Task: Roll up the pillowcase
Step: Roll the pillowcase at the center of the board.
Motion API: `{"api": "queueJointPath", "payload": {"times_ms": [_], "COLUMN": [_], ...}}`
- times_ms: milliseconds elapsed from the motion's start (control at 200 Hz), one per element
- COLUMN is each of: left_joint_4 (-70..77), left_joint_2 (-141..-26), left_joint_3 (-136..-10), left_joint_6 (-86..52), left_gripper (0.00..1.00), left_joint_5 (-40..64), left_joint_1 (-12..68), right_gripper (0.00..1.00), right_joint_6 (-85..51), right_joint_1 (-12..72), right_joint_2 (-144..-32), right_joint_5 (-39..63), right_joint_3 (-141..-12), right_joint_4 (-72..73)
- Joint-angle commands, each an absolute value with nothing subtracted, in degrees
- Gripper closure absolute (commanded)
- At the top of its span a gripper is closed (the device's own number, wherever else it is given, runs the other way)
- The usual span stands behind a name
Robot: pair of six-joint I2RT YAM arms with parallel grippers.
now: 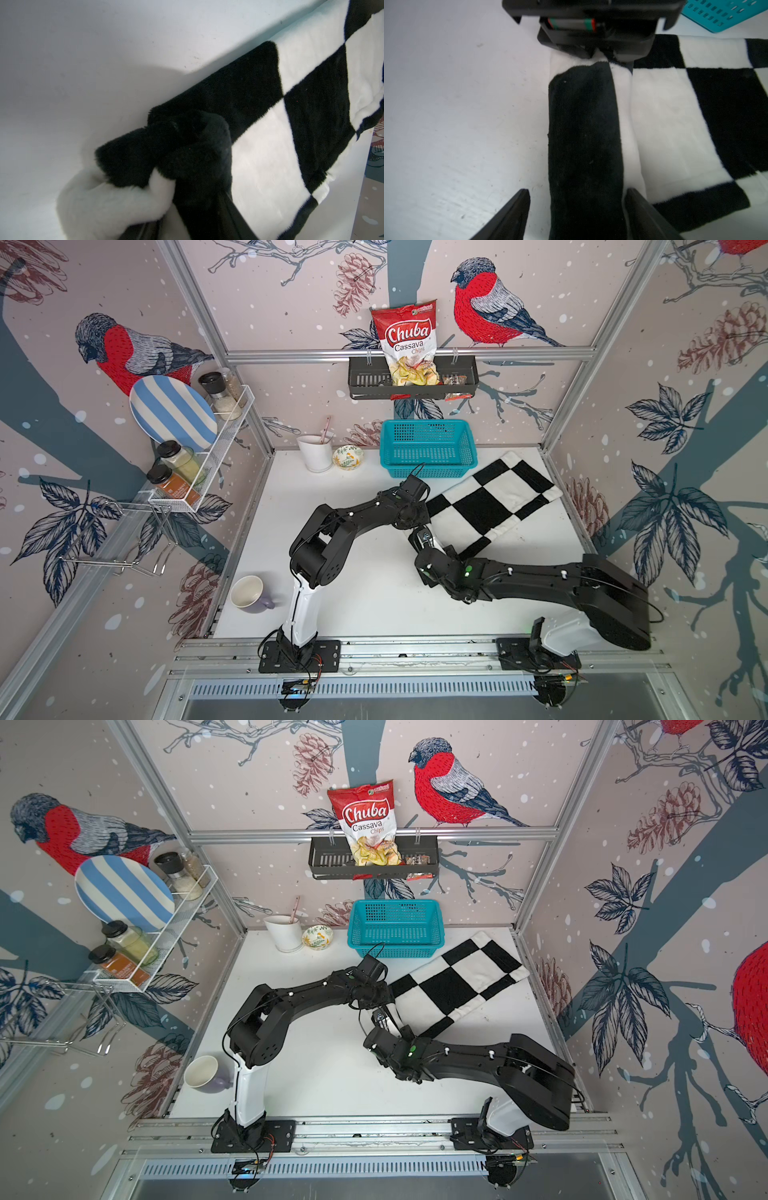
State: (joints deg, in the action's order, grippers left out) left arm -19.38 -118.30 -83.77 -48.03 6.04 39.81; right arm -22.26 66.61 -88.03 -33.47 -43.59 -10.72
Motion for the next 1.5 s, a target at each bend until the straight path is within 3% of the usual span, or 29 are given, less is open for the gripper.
{"api": "queueJointPath", "payload": {"times_ms": [0,65,130,255,325,410,535,660,955,1221,1321,1496], "left_joint_4": [-21.9,-21.7,-21.7,-21.7,-21.9,-22.7,-24.8,-25.9,-21.5,-9.7,-8.0,-7.2], "left_joint_2": [-118.4,-118.3,-118.2,-117.7,-117.2,-116.2,-113.4,-109.2,-102.8,-105.5,-107.7,-111.4], "left_joint_3": [-83.2,-83.0,-82.8,-82.5,-82.7,-83.5,-85.3,-85.5,-78.4,-73.1,-73.5,-75.4], "left_joint_6": [-47.8,-47.9,-47.8,-47.6,-47.2,-46.5,-45.2,-44.2,-45.1,-48.2,-49.0,-49.4], "left_gripper": [0.55,0.55,0.55,0.54,0.52,0.50,0.39,0.31,0.27,0.24,0.18,0.20], "left_joint_5": [5.4,5.3,5.2,5.0,4.9,4.4,3.1,2.4,4.8,13.1,14.2,13.1], "left_joint_1": [39.9,39.9,39.9,39.9,39.8,39.6,39.0,38.0,36.1,39.7,40.5,41.2], "right_gripper": [0.24,0.30,0.46,0.64,0.71,1.00,1.00,1.00,1.00,1.00,1.00,1.00], "right_joint_6": [-21.5,-21.6,-21.5,-22.7,-23.6,-24.4,-24.2,-25.4,-30.7,-29.3,-29.7,-30.1], "right_joint_1": [66.9,66.9,66.8,66.3,66.2,66.3,66.0,62.4,41.1,23.7,21.0,18.9], "right_joint_2": [-91.3,-93.1,-94.4,-97.1,-98.6,-99.4,-97.1,-91.3,-78.6,-84.0,-87.0,-89.7], "right_joint_5": [-43.5,-43.4,-42.1,-38.9,-37.7,-36.7,-32.2,-20.6,12.0,35.5,38.9,40.8], "right_joint_3": [-45.2,-46.0,-46.1,-46.3,-46.6,-46.6,-45.8,-43.1,-32.3,-31.0,-31.7,-32.0], "right_joint_4": [-13.8,-13.7,-12.9,-13.5,-14.0,-14.0,-11.4,-6.5,5.3,9.3,10.3,10.7]}}
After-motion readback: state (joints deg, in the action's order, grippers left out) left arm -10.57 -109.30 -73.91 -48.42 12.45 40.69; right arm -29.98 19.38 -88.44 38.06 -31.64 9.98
